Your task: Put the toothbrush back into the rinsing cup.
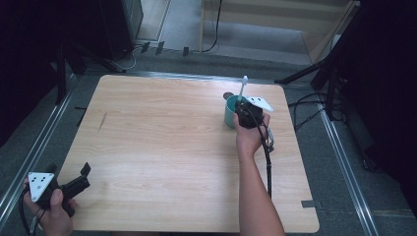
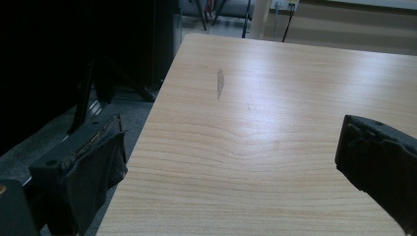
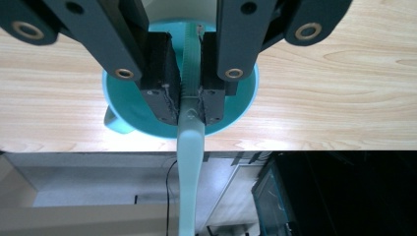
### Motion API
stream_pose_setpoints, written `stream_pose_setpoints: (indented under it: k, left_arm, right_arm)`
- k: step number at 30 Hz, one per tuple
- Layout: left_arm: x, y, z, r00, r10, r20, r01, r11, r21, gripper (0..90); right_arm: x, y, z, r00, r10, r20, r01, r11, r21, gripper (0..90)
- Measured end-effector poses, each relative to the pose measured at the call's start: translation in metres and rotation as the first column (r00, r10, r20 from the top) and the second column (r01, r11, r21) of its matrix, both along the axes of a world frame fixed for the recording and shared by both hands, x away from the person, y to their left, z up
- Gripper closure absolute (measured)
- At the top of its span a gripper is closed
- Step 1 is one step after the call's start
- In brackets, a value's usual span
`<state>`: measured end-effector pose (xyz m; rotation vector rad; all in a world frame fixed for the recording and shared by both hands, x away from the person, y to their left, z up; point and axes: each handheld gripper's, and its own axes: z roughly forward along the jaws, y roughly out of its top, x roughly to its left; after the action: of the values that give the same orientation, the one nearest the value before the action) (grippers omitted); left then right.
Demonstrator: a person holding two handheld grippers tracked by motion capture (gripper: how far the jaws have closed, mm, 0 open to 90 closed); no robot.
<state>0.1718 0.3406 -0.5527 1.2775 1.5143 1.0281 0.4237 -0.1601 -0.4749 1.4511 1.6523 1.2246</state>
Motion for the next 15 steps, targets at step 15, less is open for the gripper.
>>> stream_pose_setpoints:
  k: [15]
  left_arm:
    - [0.0002, -0.0003, 0.0000, 1.0000, 0.000, -0.001, 0.000, 1.0000, 0.002, 0.0]
  right_arm:
    - [-0.0048, -0.0078, 0.0045, 0.9999, -0.003, 0.016, 0.002, 0.999, 0.033, 75.7]
